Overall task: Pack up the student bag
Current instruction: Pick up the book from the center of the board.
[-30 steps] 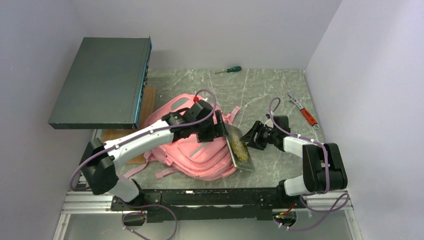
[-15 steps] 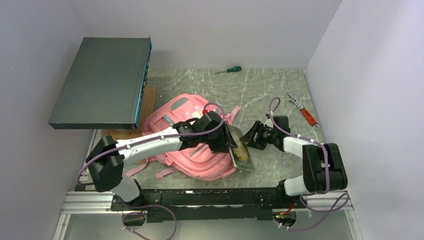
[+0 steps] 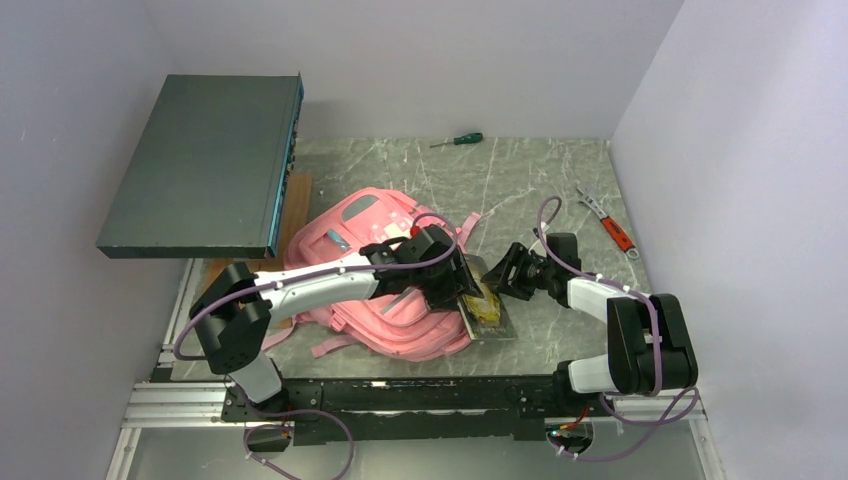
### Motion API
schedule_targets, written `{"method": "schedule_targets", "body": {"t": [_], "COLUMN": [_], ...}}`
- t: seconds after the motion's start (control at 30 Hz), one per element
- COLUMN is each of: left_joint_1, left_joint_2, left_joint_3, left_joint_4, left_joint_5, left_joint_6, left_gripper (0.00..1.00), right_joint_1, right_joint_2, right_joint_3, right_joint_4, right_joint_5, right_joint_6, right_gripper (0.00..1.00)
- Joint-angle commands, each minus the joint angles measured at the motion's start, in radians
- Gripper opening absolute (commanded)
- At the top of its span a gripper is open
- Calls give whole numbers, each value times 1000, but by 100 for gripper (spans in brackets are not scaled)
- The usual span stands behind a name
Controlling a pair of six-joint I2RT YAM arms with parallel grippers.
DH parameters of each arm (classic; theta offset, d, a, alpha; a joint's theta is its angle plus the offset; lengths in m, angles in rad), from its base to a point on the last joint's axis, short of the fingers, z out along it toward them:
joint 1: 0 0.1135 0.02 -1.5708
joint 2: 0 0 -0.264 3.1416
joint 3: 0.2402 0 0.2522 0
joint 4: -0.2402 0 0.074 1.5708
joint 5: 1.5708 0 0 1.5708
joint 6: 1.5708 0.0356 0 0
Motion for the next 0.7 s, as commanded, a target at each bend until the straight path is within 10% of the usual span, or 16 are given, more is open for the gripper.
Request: {"method": "schedule_targets", "body": {"t": [0.0, 0.37, 0.67], "left_joint_1": [-14, -14, 15], "left_joint_2": [-9, -11, 32], "left_joint_3": [-11, -77, -76], "left_joint_4": [-70, 29, 211], "left_joint_5": [-64, -39, -54], "left_joint_6": [-37, -74, 5], "left_gripper": [74, 74, 29], "right_joint_1": [37, 37, 39], "right_joint_2": [-10, -5, -41], "right_joint_3": [-27, -25, -9], "right_joint_4": [-34, -38, -98], "right_joint_5": [-92, -96, -72], "right_joint_6": [10, 4, -17], "right_gripper": [61, 61, 64]}}
